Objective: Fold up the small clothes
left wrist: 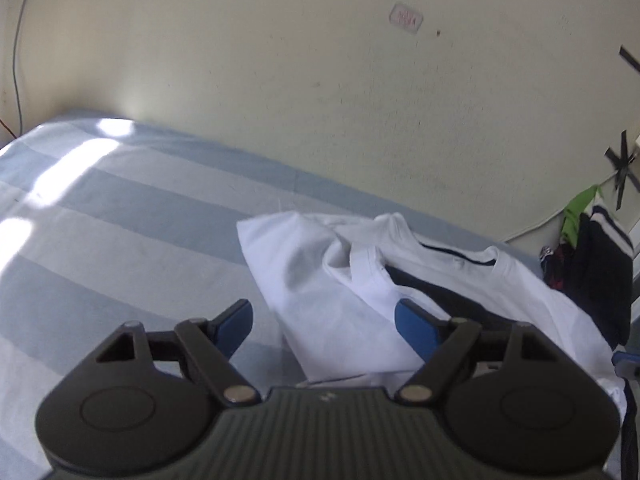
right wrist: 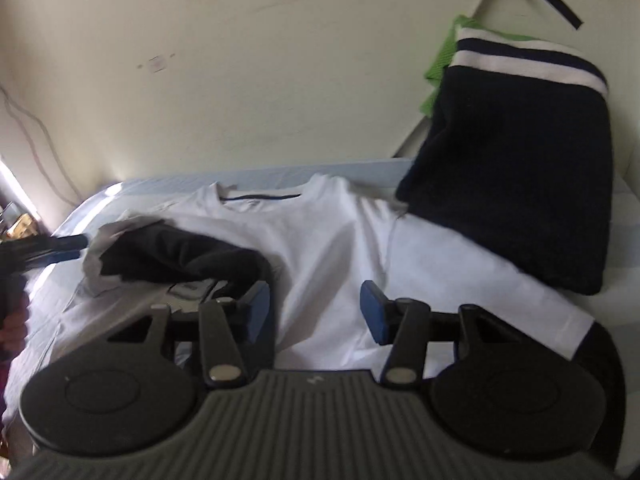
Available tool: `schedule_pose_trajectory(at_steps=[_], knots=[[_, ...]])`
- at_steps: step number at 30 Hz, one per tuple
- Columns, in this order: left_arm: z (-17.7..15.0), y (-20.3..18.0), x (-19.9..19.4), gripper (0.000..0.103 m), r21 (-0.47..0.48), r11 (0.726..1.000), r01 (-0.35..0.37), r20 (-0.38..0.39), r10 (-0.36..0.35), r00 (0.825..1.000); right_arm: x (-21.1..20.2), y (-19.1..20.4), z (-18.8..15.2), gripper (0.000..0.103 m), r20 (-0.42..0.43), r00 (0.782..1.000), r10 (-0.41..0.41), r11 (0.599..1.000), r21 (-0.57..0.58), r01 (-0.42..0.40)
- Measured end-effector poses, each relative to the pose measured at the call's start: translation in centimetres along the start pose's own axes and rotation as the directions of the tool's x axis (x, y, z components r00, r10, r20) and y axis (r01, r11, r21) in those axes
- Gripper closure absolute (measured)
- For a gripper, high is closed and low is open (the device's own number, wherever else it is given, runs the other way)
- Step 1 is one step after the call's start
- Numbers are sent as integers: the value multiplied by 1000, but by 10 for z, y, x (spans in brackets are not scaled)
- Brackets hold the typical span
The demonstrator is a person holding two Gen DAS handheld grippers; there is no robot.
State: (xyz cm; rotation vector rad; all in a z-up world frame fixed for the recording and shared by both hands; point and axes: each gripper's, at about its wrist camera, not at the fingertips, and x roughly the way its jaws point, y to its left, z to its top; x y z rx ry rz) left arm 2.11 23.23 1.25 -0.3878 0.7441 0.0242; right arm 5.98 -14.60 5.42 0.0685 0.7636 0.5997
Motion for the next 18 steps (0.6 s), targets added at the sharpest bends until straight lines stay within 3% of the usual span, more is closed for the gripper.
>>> schedule_pose_trajectory(at_steps=[2, 3, 4, 6, 9, 10, 12, 13, 14, 16, 17, 18], knots=[[-5, -2, 20, 58, 0, 1000, -5, -25, 5, 1000, 13, 12, -3, 42, -40, 998, 52, 997, -60, -55], [-8, -6, 21, 66, 19, 999, -28, 18, 27, 999, 22, 17, -5, 43, -67, 996, 53, 994, -89, -59], [-10, -9, 21, 93, 53, 997, -48, 46, 46, 998, 33, 19, -5, 57, -104, 993, 47, 991, -118, -59], [-9, -5, 18, 94, 54, 997, -60, 88, 55, 995, 53, 25, -10, 98, -156, 987, 44, 983, -167, -70], [-2, 3, 8, 95, 47, 989, -142, 212, 129, 969, 42, 25, 5, 99, -26, 1000, 12, 970, -243, -18], [-2, 7, 12, 95, 45, 986, -161, 213, 148, 966, 37, 19, 15, 99, 49, 998, -27, 969, -245, 38], [-7, 13, 29, 94, 30, 988, -152, 154, 146, 977, 36, 9, 27, 97, 144, 982, -125, 947, -277, 161], [-7, 11, 37, 93, 44, 982, -185, 123, 178, 976, 44, 5, 30, 93, 138, 977, -165, 938, -285, 199], [-7, 9, 34, 88, 49, 980, -193, 146, 184, 972, 56, -1, 30, 93, 101, 973, -209, 930, -286, 230], [-11, 7, 35, 83, 58, 971, -233, 154, 222, 963, 83, -15, 22, 87, 38, 939, -341, 892, -303, 336], [-12, 7, 33, 79, 57, 970, -236, 160, 224, 961, 86, -20, 17, 87, 31, 928, -372, 881, -304, 363], [-14, 9, 30, 76, 50, 970, -237, 176, 225, 958, 76, -26, 13, 87, 44, 929, -366, 895, -259, 365]])
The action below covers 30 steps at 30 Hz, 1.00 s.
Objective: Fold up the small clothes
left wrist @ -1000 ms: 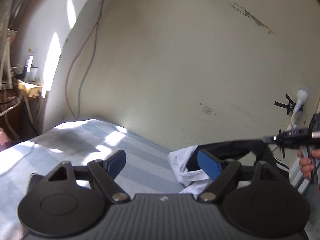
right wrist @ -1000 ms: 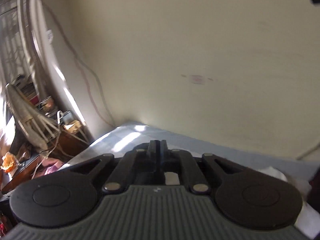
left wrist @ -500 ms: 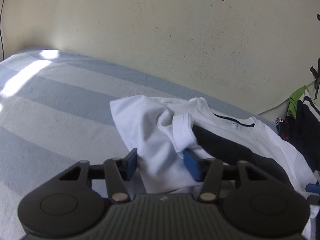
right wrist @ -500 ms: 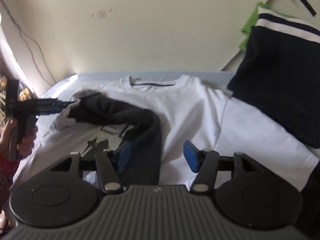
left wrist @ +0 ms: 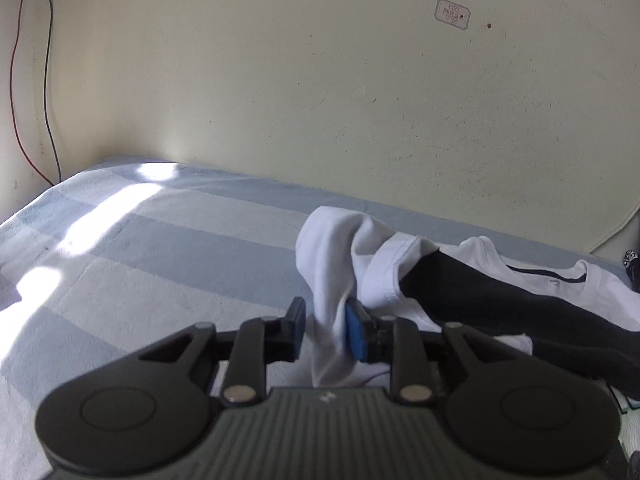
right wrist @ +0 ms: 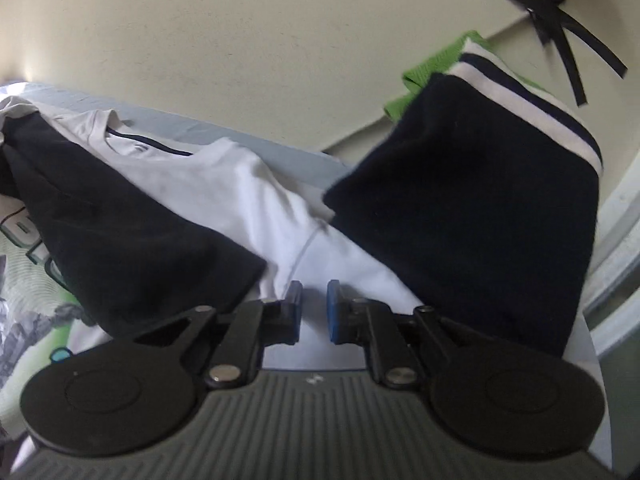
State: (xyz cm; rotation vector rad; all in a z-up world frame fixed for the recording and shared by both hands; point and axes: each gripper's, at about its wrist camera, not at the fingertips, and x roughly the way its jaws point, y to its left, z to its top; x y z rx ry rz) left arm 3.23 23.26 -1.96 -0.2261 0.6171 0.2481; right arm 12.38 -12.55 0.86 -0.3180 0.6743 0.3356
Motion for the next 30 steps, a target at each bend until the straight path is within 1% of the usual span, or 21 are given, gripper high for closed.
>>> schedule_pose_trajectory(at_steps=[1, 2, 3, 4, 6, 7, 9, 10, 12, 13, 15, 18, 19, 20, 21, 22, 23, 25, 27, 29, 30], knots=[[-1, 3, -4, 66, -11, 1000, -1, 17, 2, 1000, -11, -10, -5, 87, 23, 999, 29, 998, 60, -31], [-2, 6, -8, 58, -26, 1000, 3, 38, -2, 999, -26, -22, -11, 86, 59, 996, 61, 989, 134, -68], [0, 8, -12, 57, -46, 999, 9, 62, -6, 998, -48, -37, -21, 81, 108, 992, 64, 972, 218, -86], [-1, 12, -16, 57, -64, 998, 19, 79, -14, 997, -64, -47, -31, 71, 139, 989, 45, 960, 269, -81], [-1, 17, -22, 57, -86, 996, 29, 99, -21, 995, -102, -69, -60, 59, 182, 983, -32, 930, 367, -38], [-1, 17, -25, 57, -89, 996, 24, 105, -14, 994, -117, -76, -76, 58, 181, 981, -71, 913, 409, -9], [1, 13, -31, 57, -96, 995, 19, 114, -8, 993, -145, -87, -109, 57, 145, 981, -125, 879, 475, 42], [5, 7, -41, 57, -104, 994, 35, 121, -22, 992, -154, -93, -124, 54, 125, 982, -144, 864, 499, 63], [7, 0, -56, 57, -98, 993, 73, 131, -59, 990, -169, -103, -155, 52, 74, 984, -165, 828, 553, 98], [11, -7, -68, 57, -73, 993, 90, 135, -80, 988, -174, -105, -167, 52, 59, 985, -163, 814, 572, 101], [6, -22, -82, 56, -11, 993, 120, 139, -118, 983, -183, -101, -189, 52, 31, 985, -167, 791, 601, 116], [-9, -45, -100, 52, 100, 980, 170, 126, -182, 975, -183, -90, -210, 51, -1, 987, -161, 775, 619, 127], [-16, -51, -103, 51, 134, 973, 186, 115, -202, 973, -183, -86, -214, 52, 7, 987, -162, 778, 616, 123], [-20, -54, -105, 51, 153, 969, 194, 106, -212, 972, -186, -76, -217, 53, 17, 982, -186, 797, 587, 141], [-26, -58, -104, 51, 172, 964, 203, 95, -221, 971, -185, -67, -217, 74, 13, 978, -211, 818, 550, 169], [-31, -59, -103, 51, 184, 961, 208, 88, -227, 970, -181, -58, -216, 98, 3, 977, -215, 841, 509, 183], [-36, -61, -100, 51, 196, 959, 205, 80, -224, 971, -182, -54, -217, 99, 21, 977, -212, 846, 505, 173], [-39, -62, -93, 51, 192, 962, 193, 64, -208, 976, -179, -59, -213, 99, 18, 978, -207, 833, 528, 167], [-40, -55, -87, 51, 162, 967, 199, 51, -209, 977, -183, -76, -199, 99, 41, 978, -205, 785, 603, 140], [-38, -43, -87, 51, 119, 971, 208, 56, -215, 975, -195, -88, -172, 99, 121, 976, -179, 761, 646, 59], [-35, -37, -88, 51, 94, 973, 212, 64, -219, 974, -203, -89, -152, 99, 186, 971, -153, 759, 651, -5]])
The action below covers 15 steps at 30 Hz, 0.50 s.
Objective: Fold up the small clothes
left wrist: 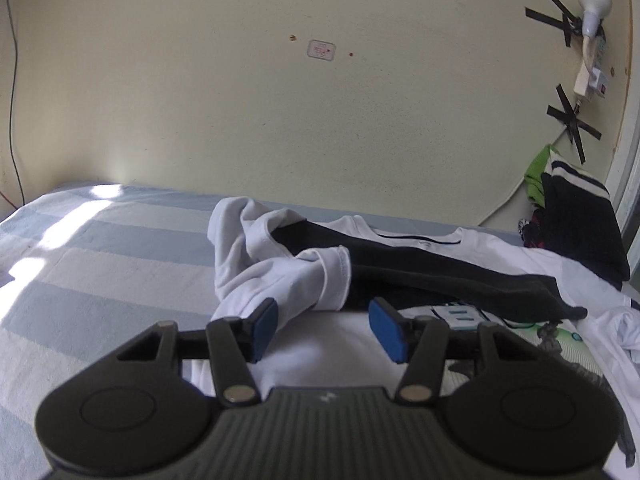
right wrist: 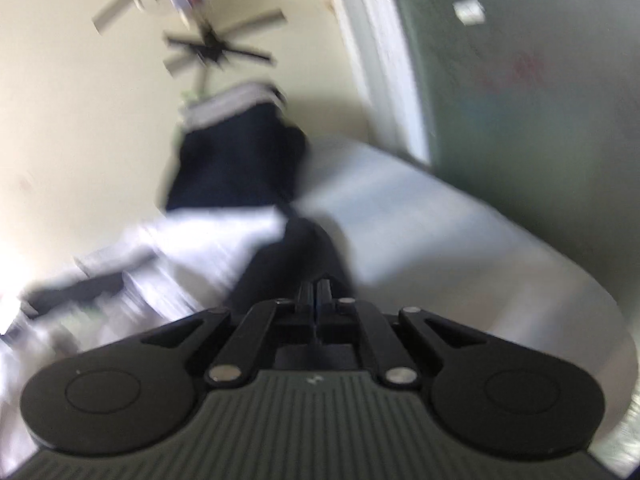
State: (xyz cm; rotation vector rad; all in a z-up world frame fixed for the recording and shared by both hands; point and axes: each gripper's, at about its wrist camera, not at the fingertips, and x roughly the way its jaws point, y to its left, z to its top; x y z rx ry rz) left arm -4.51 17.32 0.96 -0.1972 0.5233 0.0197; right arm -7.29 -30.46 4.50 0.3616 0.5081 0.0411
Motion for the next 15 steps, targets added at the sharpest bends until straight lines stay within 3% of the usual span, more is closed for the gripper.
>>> schedule_pose_trajectory(at_steps=[3, 7, 11, 15], knots=[[8, 20, -9, 51, -99, 995, 21, 29, -18, 999, -3, 57, 48, 99, 69, 984, 162, 987, -36, -160], [14, 40, -18, 51, -195, 981, 27, 62, -15, 998, 19, 166, 95, 99, 56, 933, 355, 924, -171, -341], [16, 54, -21, 51, -237, 972, 9, 75, 9, 997, 63, 280, 103, 99, -51, 880, 473, 837, -285, -467], [18, 62, -19, 51, -255, 967, -15, 64, 32, 997, 126, 379, 67, 98, -248, 808, 535, 737, -331, -590]])
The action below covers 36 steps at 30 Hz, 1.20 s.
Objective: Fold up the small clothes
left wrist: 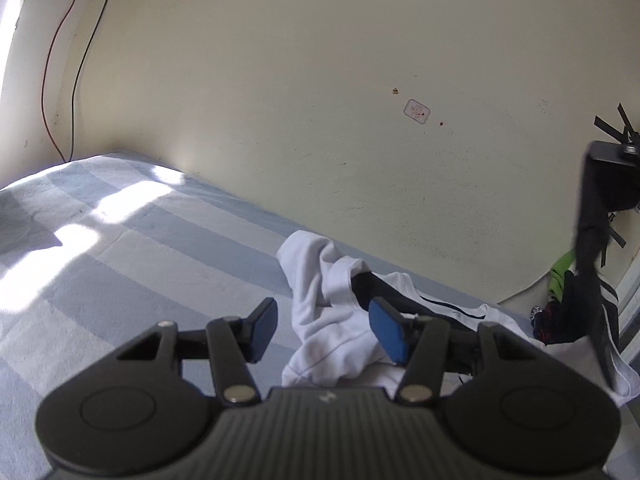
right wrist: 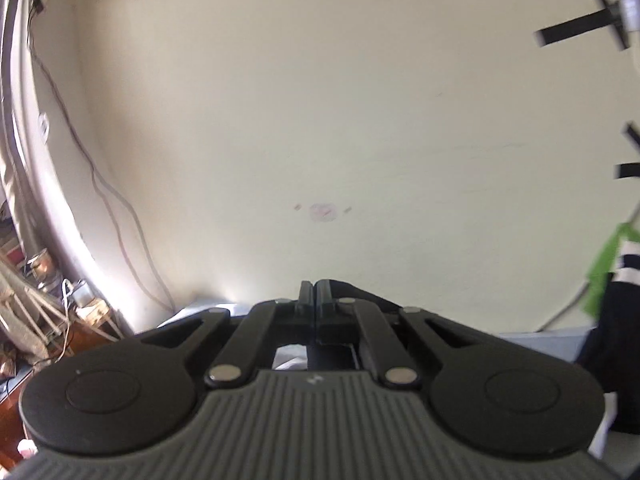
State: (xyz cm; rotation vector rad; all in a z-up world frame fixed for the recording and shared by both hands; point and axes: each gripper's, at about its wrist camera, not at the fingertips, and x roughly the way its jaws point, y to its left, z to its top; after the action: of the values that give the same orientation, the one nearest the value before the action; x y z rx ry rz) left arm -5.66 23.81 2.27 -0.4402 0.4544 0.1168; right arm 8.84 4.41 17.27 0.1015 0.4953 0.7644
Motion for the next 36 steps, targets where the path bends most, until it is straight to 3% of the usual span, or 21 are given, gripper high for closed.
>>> schedule_pose_trajectory(at_steps=[2, 4, 5, 8, 10, 11, 13, 14, 16, 18, 19, 21, 23, 24, 25, 26, 29, 31, 33, 36], knots=[[2, 3, 2, 51, 0, 1000, -8, -7, 8, 1000, 46, 7, -10, 94, -133, 983, 127, 992, 42, -122], [4, 6, 3, 51, -13, 1000, -14, -15, 13, 1000, 66, 8, -22, 93, -208, 966, 151, 988, 71, -139], [4, 8, 3, 51, -22, 1000, -7, -20, 6, 1000, 61, 4, -26, 91, -195, 969, 149, 988, 55, -141], [5, 7, 4, 51, -41, 999, 28, -34, -29, 999, 28, -31, -31, 67, -118, 992, 41, 998, 44, -36], [3, 4, 6, 51, -36, 999, 38, -46, -40, 998, 1, -69, -38, 58, -79, 992, -95, 993, 63, 100], [2, 2, 6, 51, -30, 998, 47, -53, -48, 997, -12, -86, -46, 57, -80, 984, -157, 985, 58, 162], [-2, -3, 9, 51, -10, 998, 66, -64, -67, 996, -32, -116, -65, 38, -104, 960, -260, 962, 64, 267], [-4, -7, 11, 51, 6, 998, 64, -70, -64, 996, -38, -133, -79, 34, -126, 946, -300, 946, 88, 311], [-10, -15, 16, 51, 45, 997, 58, -84, -54, 995, -39, -160, -102, 29, -178, 934, -310, 925, 173, 340], [-16, -21, 21, 50, 86, 995, 52, -98, -44, 994, -26, -175, -119, 30, -229, 943, -243, 918, 260, 299], [-19, -26, 24, 51, 119, 992, 41, -106, -28, 994, -18, -178, -125, 49, -245, 946, -212, 919, 278, 278], [-26, -33, 30, 51, 186, 983, 0, -116, 22, 993, 5, -175, -132, 95, -290, 921, -261, 913, 237, 333], [-30, -40, 35, 51, 232, 972, -30, -113, 58, 992, 17, -179, -131, 96, -257, 890, -377, 890, 164, 425], [-31, -42, 35, 51, 247, 968, -37, -103, 64, 993, 22, -180, -129, 96, -232, 852, -469, 860, 102, 501], [-32, -44, 36, 50, 261, 964, -43, -99, 72, 992, 25, -183, -129, 95, -219, 829, -515, 837, 81, 541], [-32, -45, 36, 50, 268, 962, -46, -101, 76, 992, 24, -185, -129, 95, -223, 835, -503, 839, 109, 534], [-30, -43, 37, 48, 258, 965, -36, -108, 66, 992, 6, -176, -131, 82, -216, 863, -457, 860, 141, 491], [-29, -41, 38, 47, 251, 968, -33, -112, 62, 992, -24, -167, -134, 62, -179, 892, -414, 881, 167, 442], [-29, -41, 37, 45, 251, 968, -30, -111, 60, 992, -56, -153, -142, 61, -143, 912, -384, 899, 168, 405], [-30, -42, 36, 44, 252, 967, -35, -102, 62, 993, -92, -139, -166, 59, -162, 937, -310, 921, 193, 338]])
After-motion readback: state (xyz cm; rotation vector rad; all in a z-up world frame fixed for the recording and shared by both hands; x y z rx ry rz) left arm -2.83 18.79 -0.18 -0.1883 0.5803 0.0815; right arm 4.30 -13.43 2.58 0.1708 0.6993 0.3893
